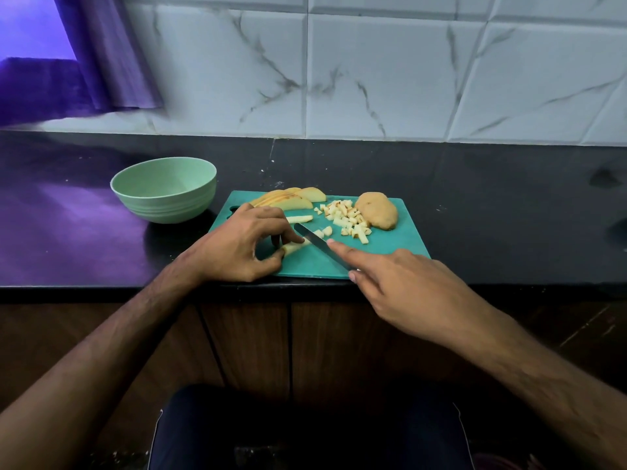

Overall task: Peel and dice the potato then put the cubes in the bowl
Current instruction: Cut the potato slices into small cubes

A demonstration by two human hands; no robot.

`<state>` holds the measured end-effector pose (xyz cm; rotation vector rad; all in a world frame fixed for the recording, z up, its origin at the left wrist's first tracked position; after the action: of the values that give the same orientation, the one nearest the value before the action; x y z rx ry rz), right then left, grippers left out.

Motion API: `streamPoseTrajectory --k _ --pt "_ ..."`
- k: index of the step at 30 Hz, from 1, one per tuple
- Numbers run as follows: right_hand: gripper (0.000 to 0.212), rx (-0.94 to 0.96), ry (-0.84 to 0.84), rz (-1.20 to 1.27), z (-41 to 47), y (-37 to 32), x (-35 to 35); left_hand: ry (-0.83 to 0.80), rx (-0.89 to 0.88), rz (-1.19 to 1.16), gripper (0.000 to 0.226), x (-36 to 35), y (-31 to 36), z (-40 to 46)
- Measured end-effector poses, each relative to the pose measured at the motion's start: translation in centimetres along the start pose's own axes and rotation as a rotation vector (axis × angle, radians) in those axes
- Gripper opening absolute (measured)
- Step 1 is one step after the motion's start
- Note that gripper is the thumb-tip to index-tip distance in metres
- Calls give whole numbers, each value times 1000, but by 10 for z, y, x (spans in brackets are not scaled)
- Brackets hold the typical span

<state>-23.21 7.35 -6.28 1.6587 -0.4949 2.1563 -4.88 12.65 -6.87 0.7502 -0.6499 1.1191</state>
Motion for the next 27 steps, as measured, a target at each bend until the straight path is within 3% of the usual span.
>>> streamPoseTrajectory --k 27 --pt "53 8 13 -13 12 -12 -13 31 -18 -38 14 -1 -5 1"
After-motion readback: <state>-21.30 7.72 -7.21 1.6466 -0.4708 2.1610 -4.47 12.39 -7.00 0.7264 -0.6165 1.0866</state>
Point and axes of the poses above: each hand's wrist, its own z-axis towards the middle knuckle, its own x-axis out of the back of the hand, y = z × x, the point moved 8 cm from there along z, towards the middle knuckle, and after that the axes turned 11 degrees about y, right-handed, at the moved point
